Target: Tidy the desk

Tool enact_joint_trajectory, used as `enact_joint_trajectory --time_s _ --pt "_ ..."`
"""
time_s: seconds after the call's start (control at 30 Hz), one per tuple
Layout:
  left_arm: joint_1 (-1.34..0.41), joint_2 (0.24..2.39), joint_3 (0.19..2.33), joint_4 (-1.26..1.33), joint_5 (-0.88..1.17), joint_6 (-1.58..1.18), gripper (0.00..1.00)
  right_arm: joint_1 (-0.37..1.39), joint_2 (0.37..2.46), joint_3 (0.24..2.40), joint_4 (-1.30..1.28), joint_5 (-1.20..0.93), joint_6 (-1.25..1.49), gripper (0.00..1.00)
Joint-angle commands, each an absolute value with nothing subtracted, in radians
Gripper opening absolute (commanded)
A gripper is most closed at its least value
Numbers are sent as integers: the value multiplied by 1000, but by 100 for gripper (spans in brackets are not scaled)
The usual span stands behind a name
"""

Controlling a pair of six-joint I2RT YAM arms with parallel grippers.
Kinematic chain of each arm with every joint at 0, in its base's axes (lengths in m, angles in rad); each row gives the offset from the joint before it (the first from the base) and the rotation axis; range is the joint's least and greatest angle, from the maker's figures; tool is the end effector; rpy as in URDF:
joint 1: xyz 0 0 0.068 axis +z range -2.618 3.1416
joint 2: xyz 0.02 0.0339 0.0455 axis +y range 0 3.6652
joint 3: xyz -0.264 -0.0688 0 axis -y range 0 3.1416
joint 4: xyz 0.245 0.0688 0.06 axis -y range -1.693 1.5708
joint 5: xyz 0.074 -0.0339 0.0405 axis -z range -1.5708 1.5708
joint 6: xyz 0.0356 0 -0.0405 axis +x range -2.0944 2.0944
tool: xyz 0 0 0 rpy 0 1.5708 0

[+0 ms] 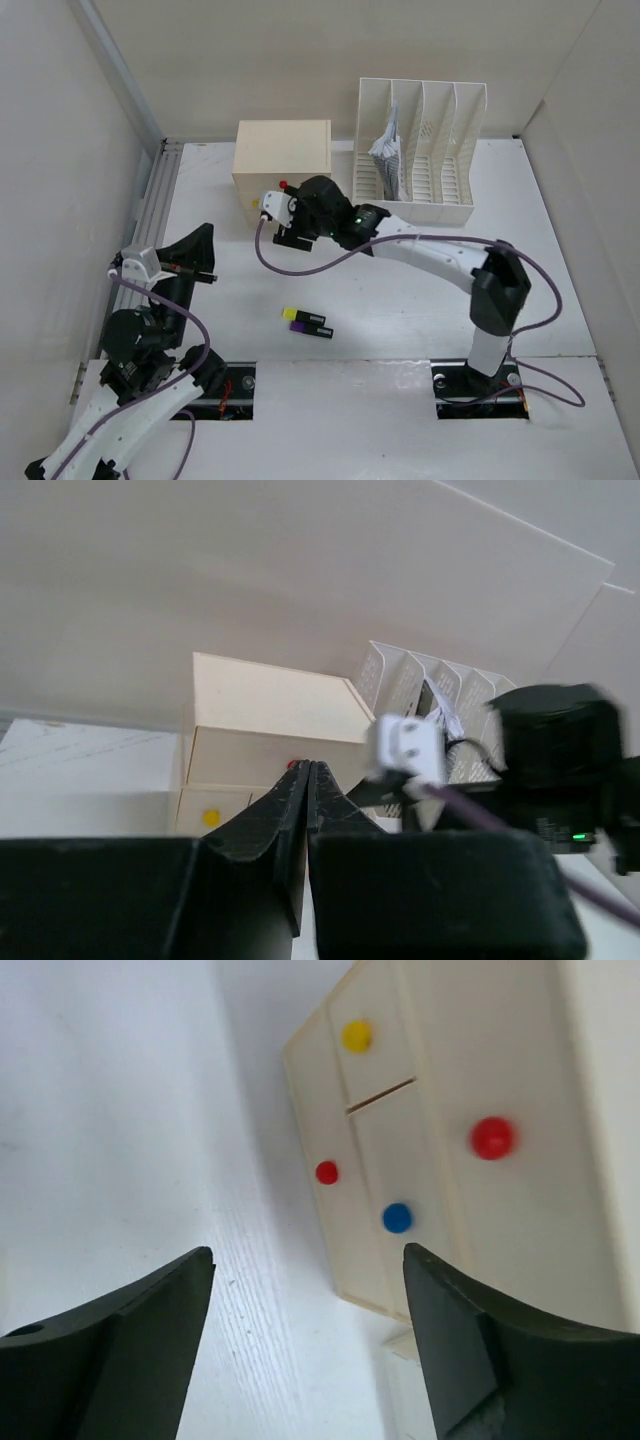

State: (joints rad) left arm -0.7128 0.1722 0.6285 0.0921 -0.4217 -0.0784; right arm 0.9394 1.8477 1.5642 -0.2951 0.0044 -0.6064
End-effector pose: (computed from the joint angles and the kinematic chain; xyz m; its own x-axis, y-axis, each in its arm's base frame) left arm 0.0430 -0.0179 0.3761 0.3671 -0.4118 -0.8340 0.3623 0.8892 -0.2796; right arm 0.2574 0.3518 0.2966 0.1936 -0.7008 -0.6866 -0.8455 0.2359 -0.4791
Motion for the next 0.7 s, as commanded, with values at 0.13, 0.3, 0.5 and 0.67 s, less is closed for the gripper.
enact_joint_trajectory --time_s 0.13,0.3,0.5,0.67 --pt "-719 366 621 140 -477 -348 0 894 1517 1506 -224 98 -543 66" --pt "-614 601 655 167 -258 -472 0 714 1408 1477 -170 -38 -407 0" --pt "-381 848 534 400 130 -774 4 466 1287 1388 -124 -530 -235 14" --pt "-328 968 422 619 179 -883 56 443 1264 1367 -104 -592 -226 44"
